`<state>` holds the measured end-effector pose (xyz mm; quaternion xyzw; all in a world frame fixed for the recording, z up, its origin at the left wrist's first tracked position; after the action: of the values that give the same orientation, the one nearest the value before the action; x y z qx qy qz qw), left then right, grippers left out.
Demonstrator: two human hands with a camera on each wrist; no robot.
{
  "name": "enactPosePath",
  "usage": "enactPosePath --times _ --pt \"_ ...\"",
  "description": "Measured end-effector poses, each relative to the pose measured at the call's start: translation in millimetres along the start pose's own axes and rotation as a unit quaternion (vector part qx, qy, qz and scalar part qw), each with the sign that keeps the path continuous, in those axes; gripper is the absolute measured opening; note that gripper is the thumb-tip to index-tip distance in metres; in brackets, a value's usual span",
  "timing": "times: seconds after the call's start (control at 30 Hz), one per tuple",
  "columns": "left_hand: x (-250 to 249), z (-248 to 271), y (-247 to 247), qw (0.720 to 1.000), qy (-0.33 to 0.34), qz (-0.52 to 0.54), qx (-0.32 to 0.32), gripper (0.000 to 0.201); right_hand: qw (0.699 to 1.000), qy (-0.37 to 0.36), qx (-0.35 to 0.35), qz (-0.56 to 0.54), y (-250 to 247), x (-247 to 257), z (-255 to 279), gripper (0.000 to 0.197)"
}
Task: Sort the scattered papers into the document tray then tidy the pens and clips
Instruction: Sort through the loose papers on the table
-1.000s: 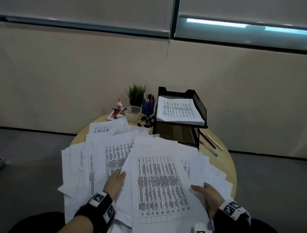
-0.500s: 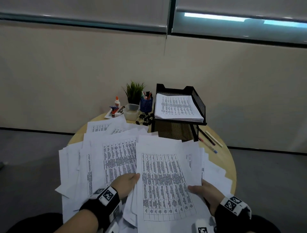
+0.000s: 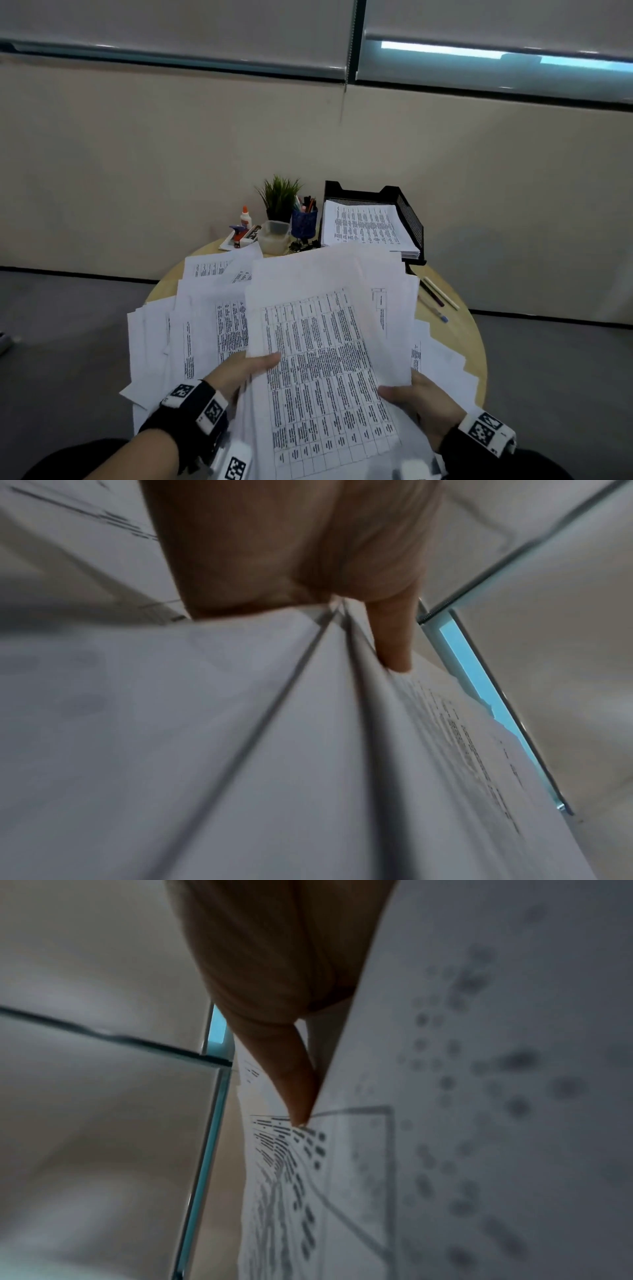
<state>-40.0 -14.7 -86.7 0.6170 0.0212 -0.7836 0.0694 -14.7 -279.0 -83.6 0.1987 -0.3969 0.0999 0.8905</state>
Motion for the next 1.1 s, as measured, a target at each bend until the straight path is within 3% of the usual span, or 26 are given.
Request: enactPosePath --times 0.03,0.1,0.2,0.33,0.5,0.63,0.77,0.87,0.97,1.1 --pt "-5 0 -2 1.0 0.015 -0.012 0.006 0.11 1.0 -0.009 -0.008 0.017 3 4 1 0.052" --pt "-22 -2 -4 0.998 0.068 -0.007 0.015 0.101 0.997 -0.042 -0.043 0.055 8 20 6 0.054" --pt "-54 -4 -7 0.993 0.118 0.012 -0.002 0.08 0.989 -0.097 -0.084 0.071 14 51 15 0.051" --pt "-123 2 -4 0.97 0.231 0.053 -0.043 0.035 0.978 -0.175 -0.11 0.036 24 107 34 0.031" --pt "-186 6 -3 0.936 0.33 0.081 -0.092 0.033 0.964 -0.239 -0.117 -0.001 34 157 45 0.035" --pt "-191 2 -4 0.928 0.34 0.101 -0.114 0.023 0.957 -0.254 -0.134 -0.029 31 164 40 0.076" --pt "-165 -8 -11 0.94 0.3 0.096 -0.131 0.031 0.964 -0.245 -0.099 -0.014 35 149 29 0.052" --pt "-157 -15 -13 0.941 0.296 0.078 -0.148 0.034 0.963 -0.238 -0.127 -0.004 33 142 20 0.047" --pt "-162 -16 -10 0.935 0.307 0.066 -0.166 0.035 0.958 -0.23 -0.17 -0.022 32 146 17 0.031" --pt "-190 -13 -10 0.918 0.332 0.114 -0.182 0.055 0.945 -0.282 -0.157 -0.048 41 171 31 0.024"
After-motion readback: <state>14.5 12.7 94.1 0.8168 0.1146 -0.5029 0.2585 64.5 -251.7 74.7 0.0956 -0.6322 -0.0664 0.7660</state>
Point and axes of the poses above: each hand's wrist, its own z-axis away from the middle knuckle, its own y-axis out of the palm, x = y × z, the point moved 10 cm from there along -z, towards the middle knuckle, and after that the axes turned 15 degrees about y, right-handed, at the moved point
